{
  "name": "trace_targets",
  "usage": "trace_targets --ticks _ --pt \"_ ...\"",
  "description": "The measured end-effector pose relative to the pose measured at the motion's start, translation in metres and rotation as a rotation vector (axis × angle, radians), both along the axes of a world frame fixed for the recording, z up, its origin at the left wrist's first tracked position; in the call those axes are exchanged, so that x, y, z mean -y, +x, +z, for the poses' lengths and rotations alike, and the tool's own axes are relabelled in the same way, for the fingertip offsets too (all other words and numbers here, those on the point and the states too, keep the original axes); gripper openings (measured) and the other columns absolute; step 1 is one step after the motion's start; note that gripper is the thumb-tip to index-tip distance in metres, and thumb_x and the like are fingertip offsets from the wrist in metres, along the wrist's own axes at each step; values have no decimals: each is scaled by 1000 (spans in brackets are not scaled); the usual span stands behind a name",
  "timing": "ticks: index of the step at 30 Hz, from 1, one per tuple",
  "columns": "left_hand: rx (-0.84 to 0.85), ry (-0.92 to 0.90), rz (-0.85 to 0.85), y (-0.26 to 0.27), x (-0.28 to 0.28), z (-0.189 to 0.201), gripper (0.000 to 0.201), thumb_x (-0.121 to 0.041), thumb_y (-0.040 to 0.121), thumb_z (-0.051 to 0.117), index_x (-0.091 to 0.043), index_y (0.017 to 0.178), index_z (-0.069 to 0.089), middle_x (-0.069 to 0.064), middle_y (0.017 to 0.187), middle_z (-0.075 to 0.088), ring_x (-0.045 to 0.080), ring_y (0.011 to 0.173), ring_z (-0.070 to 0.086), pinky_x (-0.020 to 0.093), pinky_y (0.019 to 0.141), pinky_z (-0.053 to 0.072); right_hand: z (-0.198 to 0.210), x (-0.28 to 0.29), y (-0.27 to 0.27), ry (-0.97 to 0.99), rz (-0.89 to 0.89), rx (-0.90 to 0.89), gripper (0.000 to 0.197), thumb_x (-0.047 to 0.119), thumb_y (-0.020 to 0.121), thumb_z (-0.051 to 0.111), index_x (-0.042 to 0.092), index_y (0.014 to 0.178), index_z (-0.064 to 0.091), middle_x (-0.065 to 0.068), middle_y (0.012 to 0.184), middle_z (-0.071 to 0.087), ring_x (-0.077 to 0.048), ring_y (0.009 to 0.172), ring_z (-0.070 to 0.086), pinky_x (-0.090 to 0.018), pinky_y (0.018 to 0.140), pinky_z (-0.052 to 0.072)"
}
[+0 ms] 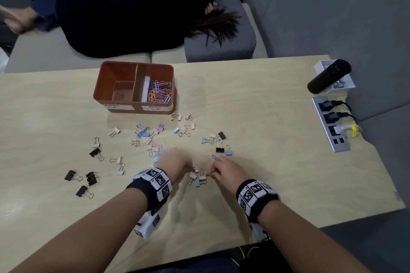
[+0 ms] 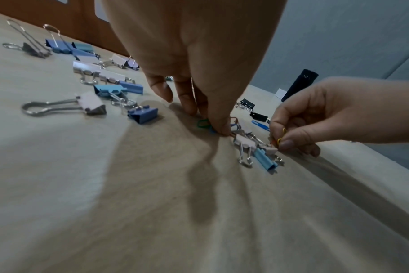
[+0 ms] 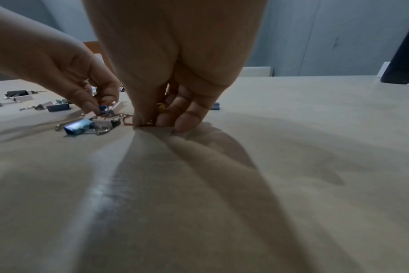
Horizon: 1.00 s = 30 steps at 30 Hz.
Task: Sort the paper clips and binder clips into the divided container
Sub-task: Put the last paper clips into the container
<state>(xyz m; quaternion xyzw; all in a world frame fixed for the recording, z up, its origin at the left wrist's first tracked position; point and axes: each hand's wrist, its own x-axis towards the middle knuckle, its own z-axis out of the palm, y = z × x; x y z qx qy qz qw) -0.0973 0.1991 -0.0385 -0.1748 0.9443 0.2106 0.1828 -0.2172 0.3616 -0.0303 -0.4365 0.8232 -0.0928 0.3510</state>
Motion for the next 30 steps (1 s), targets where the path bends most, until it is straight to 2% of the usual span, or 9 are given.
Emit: trace_targets --ticks 4,10,14,18,20,22,26,28,30 --pt "-11 26 22 0 2 -1 17 -33 91 55 -23 101 64 -2 110 56 21 109 50 35 90 37 0 -12 -3 -15 -67 1 14 23 93 53 15 101 61 -3 106 62 -23 97 58 -33 83 45" --pt "-4 58 96 3 9 -3 17 -35 90 57 -20 97 62 -1 104 63 21 104 55 34 89 39 2 -19 -18 -49 -139 11 15 24 92 55 17 101 65 -1 106 62 -20 97 59 -31 85 46" --pt "-67 178 242 6 22 4 13 -28 86 63 -23 78 54 -5 83 61 18 83 56 29 78 44 2 -15 -27 -115 -242 19 21 20 89 56 21 109 62 4 99 58 -17 90 57 -29 82 45" --pt "-86 186 273 13 35 8 8 -27 86 63 -19 87 60 -10 70 57 13 66 53 32 76 51 5 -3 -31 -127 -248 39 29 16 88 59 19 116 60 7 93 53 -16 90 55 -28 82 44" --pt "-103 165 232 15 35 8 10 -30 86 63 -21 90 61 -9 73 59 13 69 53 29 75 48 4 2 -30 -108 -247 44 28 17 88 60 18 116 60 6 94 53 -15 88 53 -27 81 43" --pt "-135 144 145 15 27 8 14 -33 87 62 -22 93 64 -7 82 63 14 80 55 23 75 41 1 7 -28 -75 -246 36 28 17 88 60 16 116 59 1 96 56 -15 86 50 -28 81 42" --pt "-87 92 -60 14 4 3 20 -39 91 54 -29 103 66 -9 103 68 14 103 58 31 91 42 -2 11 -25 -28 -275 20 22 18 86 60 15 108 62 -4 104 60 -22 90 56 -31 82 44" --pt "-68 31 -15 13 1 0 21 -39 91 51 -32 105 64 -11 106 67 14 107 57 34 93 39 -3 13 -26 -21 -271 22 14 18 86 61 14 99 64 -5 102 59 -24 94 58 -34 83 45" --pt "-71 -10 111 11 6 0 23 -40 92 51 -31 109 62 -10 107 67 16 108 57 35 95 36 -3 14 -26 -3 -248 10 11 19 86 60 13 94 65 -2 96 53 -24 92 57 -33 82 44"
